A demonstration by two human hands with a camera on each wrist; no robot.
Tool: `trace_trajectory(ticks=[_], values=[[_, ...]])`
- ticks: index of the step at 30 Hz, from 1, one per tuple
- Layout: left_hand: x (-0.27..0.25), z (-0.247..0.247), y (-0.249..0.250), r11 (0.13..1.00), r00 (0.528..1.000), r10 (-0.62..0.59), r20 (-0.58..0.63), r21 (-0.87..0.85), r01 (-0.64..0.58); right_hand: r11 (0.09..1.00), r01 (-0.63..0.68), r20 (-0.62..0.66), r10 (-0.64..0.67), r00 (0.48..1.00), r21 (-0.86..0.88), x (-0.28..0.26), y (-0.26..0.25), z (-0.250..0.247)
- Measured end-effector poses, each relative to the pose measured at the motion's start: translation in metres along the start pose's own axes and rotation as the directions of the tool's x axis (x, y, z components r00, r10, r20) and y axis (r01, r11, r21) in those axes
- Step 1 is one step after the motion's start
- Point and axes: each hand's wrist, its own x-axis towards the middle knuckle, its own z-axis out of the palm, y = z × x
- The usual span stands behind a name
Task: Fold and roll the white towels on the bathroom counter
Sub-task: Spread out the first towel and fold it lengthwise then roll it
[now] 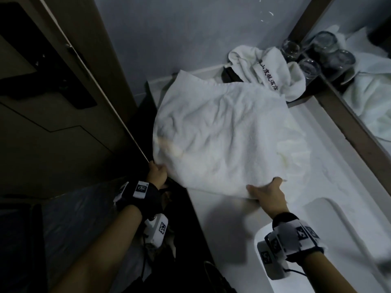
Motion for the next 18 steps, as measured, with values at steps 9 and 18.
trace_trajectory(ticks=[9, 18], values=[[-0.009, -0.013, 0.005, 0.872, 0.997, 0.032, 0.071, -0.489, 0.007, 0.998, -0.021, -0.021, 0.020, 1.000, -0.055, -0.002, -0.002, 0.001], [-0.030, -0.052, 0.007, 0.862, 0.976, 0.199, 0.092, -0.491, -0.129, 0.999, -0.018, -0.058, 0.016, 0.998, -0.029, -0.012, -0.006, -0.010]])
